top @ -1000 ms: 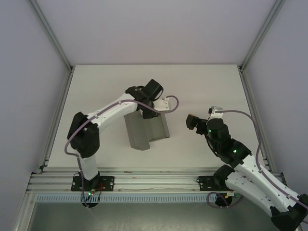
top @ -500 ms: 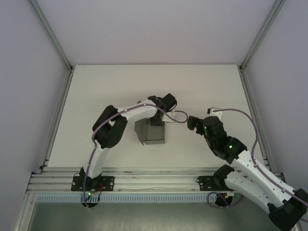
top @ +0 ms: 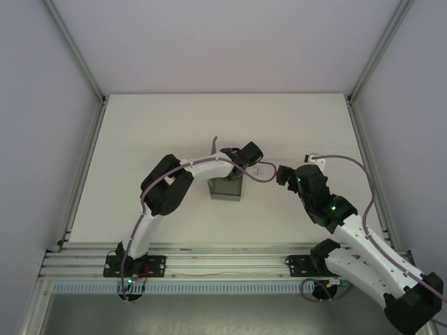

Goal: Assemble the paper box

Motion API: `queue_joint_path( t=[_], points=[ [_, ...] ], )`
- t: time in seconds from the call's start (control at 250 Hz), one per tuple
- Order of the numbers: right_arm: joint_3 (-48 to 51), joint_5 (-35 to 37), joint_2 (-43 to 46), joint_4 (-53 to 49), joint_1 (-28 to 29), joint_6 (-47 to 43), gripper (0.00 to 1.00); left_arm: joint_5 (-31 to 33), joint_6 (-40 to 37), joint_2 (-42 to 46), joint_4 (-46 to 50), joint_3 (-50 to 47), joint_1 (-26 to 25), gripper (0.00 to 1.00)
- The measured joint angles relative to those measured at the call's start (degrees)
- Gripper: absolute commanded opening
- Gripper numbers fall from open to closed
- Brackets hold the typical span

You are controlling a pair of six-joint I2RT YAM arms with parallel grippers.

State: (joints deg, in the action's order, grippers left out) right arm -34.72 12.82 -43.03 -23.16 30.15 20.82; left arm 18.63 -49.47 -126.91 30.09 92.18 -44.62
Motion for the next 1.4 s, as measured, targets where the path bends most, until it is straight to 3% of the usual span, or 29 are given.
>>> queue_joint_path(
  t=[0.252, 0.412, 0.516, 0.935, 1.139, 1.247, 1.399],
  points=[
    [0.02, -2.01, 5.09, -0.09, -0.35, -0.04, 1.0, -2.64, 0.66, 0.94, -0.83, 1.18, 0.09, 0.63],
    [0.02, -2.32, 9.57, -1.33, -0.37, -0.09, 1.0, -5.05, 1.44, 2.32, 0.11, 1.33, 0.09, 0.76],
    [0.02, -2.32, 11.56, -2.49, -0.37, -0.35, 1.0, -6.05, 1.31, 3.21, 1.36, 1.7, 0.09, 1.0],
    [0.02, 0.74, 13.2, -6.29, -0.92, 0.68, 1.0, -14.25, 3.65, 13.35, 5.01, 2.58, -0.02, 1.0],
    [0.26, -0.37, 11.78, -5.53, -1.36, -0.28, 1.0, -17.66, 10.71, 19.5, 2.4, 5.22, -0.02, 1.0],
    [0.98, -6.47, 4.76, -0.96, -1.66, -5.11, 1.0, -18.18, 19.52, 23.63, -0.98, 6.64, -0.02, 1.0],
    [-3.17, -19.06, -15.72, 3.82, -1.66, -15.76, 0.94, -15.21, 36.52, 32.59, -8.39, 1.51, 2.14, 1.0]
  ],
)
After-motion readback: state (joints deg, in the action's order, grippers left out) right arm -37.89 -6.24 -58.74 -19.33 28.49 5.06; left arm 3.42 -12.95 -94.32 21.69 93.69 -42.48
